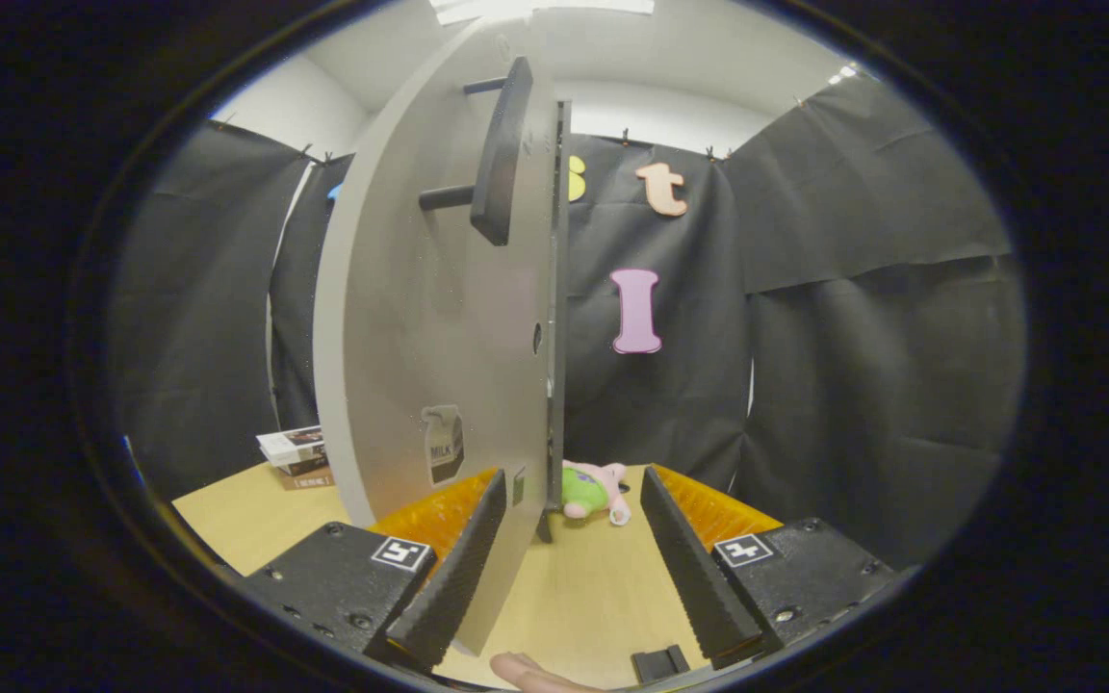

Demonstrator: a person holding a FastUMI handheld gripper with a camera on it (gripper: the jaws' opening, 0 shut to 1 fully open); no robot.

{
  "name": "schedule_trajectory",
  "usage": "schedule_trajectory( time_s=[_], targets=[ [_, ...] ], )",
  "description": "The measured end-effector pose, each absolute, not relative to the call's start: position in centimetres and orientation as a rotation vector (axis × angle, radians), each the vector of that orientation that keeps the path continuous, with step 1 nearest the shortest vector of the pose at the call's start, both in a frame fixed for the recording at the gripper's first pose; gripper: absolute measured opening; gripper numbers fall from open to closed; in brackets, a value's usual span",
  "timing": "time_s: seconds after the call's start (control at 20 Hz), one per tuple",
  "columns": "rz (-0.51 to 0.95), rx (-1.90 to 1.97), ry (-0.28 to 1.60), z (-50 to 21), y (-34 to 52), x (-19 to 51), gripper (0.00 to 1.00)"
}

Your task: Open the shoe cabinet door, grab the shoes and put them into the shoe cabinet, then close the shoe cabinet door.

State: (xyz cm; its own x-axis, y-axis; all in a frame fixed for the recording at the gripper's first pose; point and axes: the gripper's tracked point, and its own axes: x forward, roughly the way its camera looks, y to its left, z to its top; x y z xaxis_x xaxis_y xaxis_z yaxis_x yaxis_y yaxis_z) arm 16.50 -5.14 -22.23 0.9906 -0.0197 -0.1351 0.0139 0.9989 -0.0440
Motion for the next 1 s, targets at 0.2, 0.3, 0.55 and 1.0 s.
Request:
schedule_trajectory(
  time_s=[0.2, 0.3, 0.55, 1.0],
  targets=[
    [0.016, -0.012, 0.159, -22.8, -2.5, 17.0, 0.92],
    [0.026, 0.000, 0.163, -22.9, -1.7, 17.4, 0.92],
    [0.014, 0.001, 0.162, -22.8, 0.7, 18.2, 0.92],
    [0.058, -0.009, 0.173, -23.4, 5.9, 20.0, 0.92]
  ],
)
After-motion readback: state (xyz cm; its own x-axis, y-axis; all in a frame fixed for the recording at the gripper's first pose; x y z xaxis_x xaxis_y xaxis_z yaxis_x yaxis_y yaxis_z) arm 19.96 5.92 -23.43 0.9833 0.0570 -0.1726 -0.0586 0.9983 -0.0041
